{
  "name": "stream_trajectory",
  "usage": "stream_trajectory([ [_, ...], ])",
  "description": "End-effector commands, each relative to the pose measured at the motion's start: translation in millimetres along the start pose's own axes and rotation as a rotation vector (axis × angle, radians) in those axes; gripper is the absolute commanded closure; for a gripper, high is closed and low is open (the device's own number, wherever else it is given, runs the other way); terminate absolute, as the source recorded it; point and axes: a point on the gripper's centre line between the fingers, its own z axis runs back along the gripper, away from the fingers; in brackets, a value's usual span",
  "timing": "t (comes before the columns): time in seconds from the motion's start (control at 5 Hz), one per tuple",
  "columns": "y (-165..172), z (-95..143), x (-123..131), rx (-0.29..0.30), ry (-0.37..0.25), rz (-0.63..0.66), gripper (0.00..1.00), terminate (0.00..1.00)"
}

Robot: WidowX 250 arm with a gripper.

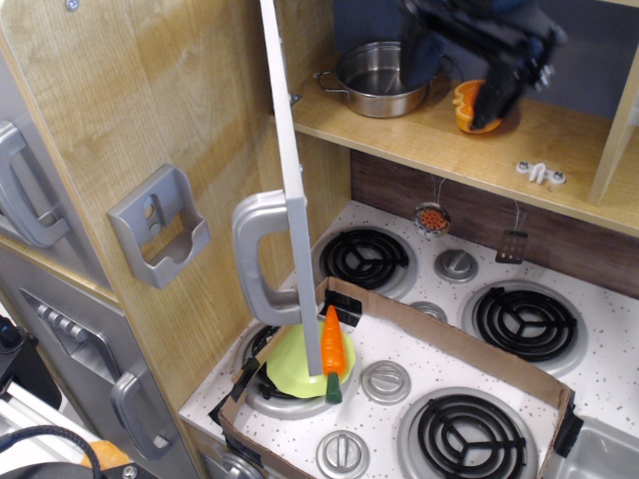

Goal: Close microwave

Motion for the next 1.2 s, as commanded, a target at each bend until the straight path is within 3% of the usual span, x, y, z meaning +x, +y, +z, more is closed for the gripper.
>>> stream_trajectory([
  [0.0,34,57,-28,0.028,-0.069,-0.064,0.0,0.0],
  [0.2,48,62,-46,0.066,-0.042,-0.135,0.0,0.0],
  [0.4,63,62,-58,0.021,0.013,-0.163,0.0,0.0],
  [0.8,81,43,-87,0.003,0.087,-0.14,0.0,0.0],
  [1.0,86,29,-99,0.001,0.092,-0.129,0.0,0.0],
])
